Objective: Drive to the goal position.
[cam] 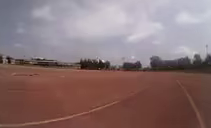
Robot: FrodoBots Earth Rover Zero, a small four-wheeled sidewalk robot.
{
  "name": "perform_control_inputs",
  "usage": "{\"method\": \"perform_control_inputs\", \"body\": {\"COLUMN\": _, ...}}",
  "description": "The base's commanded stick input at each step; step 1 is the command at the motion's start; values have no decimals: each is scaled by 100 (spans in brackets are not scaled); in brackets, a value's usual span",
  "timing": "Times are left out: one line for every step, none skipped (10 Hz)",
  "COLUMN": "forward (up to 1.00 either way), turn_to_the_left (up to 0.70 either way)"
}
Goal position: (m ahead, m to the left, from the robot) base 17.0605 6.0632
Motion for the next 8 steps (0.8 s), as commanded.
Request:
{"method": "perform_control_inputs", "body": {"forward": 70, "turn_to_the_left": -35}}
{"method": "perform_control_inputs", "body": {"forward": 70, "turn_to_the_left": -35}}
{"method": "perform_control_inputs", "body": {"forward": 70, "turn_to_the_left": -35}}
{"method": "perform_control_inputs", "body": {"forward": 70, "turn_to_the_left": 0}}
{"method": "perform_control_inputs", "body": {"forward": 70, "turn_to_the_left": 0}}
{"method": "perform_control_inputs", "body": {"forward": 70, "turn_to_the_left": 0}}
{"method": "perform_control_inputs", "body": {"forward": 70, "turn_to_the_left": 0}}
{"method": "perform_control_inputs", "body": {"forward": 70, "turn_to_the_left": 0}}
